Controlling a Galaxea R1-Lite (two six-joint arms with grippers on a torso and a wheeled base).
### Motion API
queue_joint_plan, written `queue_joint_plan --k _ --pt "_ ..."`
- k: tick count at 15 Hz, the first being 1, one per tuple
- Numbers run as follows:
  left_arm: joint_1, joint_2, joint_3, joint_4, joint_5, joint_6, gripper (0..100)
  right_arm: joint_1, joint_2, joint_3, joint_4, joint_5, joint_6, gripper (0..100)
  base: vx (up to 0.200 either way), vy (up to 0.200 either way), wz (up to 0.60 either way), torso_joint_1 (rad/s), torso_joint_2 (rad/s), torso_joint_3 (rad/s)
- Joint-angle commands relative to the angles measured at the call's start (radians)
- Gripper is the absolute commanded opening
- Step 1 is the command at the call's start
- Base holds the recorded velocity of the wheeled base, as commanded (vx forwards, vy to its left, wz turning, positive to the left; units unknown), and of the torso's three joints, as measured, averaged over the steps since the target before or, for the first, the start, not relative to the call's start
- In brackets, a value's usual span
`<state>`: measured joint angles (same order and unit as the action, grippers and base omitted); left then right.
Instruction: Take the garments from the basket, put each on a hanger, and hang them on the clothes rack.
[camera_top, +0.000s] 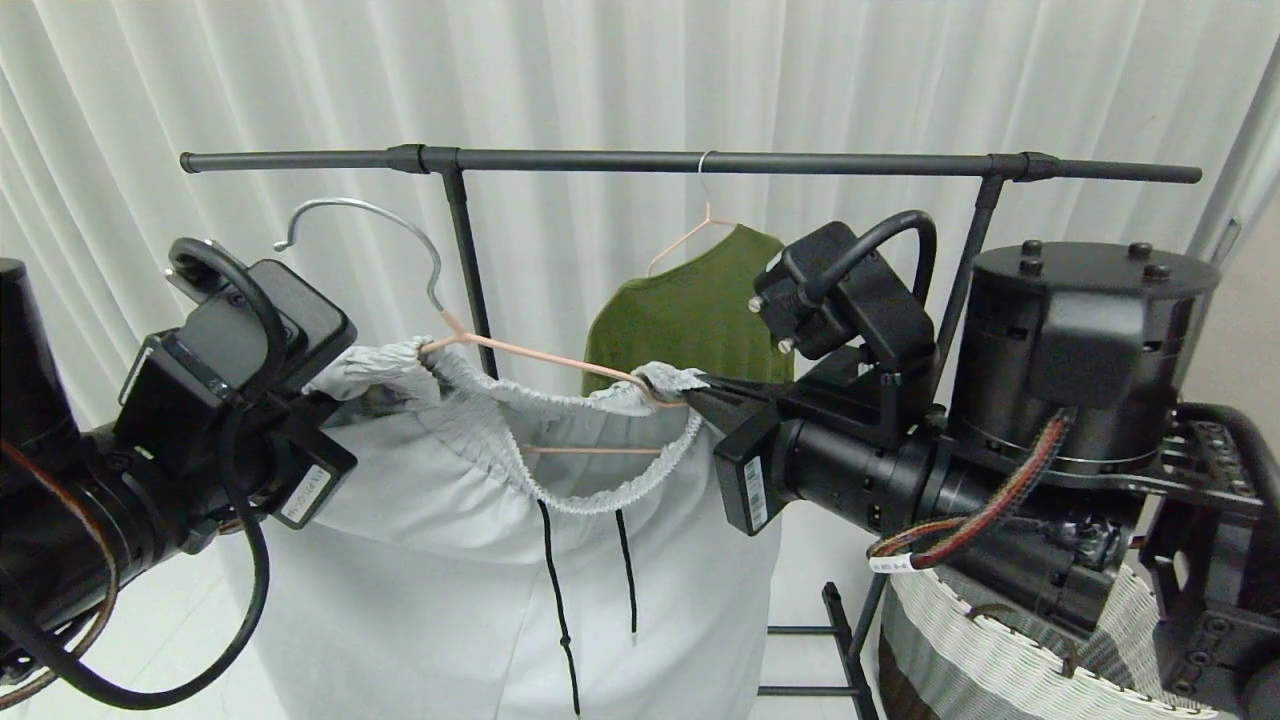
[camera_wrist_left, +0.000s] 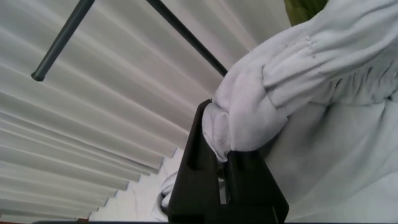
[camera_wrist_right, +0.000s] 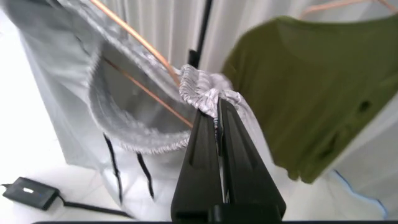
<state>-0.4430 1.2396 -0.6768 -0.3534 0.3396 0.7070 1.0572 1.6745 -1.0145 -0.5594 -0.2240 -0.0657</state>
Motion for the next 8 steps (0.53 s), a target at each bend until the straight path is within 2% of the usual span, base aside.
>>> queue_joint_plan --k 1,5,8 --pt "-0.014 0.003 -0.001 -0.001 -0.001 -0.001 0 0.006 0.03 -0.019 -0.001 -0.001 0.0 0 0.0 0.0 0.0 0.0 0.0 0.0" --pt "-0.017 0.006 0.0 -0.001 -0.034 -0.004 0 -0.008 0.027 -0.019 -0.001 -0.024 0.003 0 0.0 0.0 0.0 0.0 0.0 0.0" --pt "0.015 -0.005 0.01 -0.001 -0.036 -0.011 0 -0.086 0.002 0.004 0.004 -0.084 0.001 0 0.0 0.0 0.0 0.0 0.0 0.0"
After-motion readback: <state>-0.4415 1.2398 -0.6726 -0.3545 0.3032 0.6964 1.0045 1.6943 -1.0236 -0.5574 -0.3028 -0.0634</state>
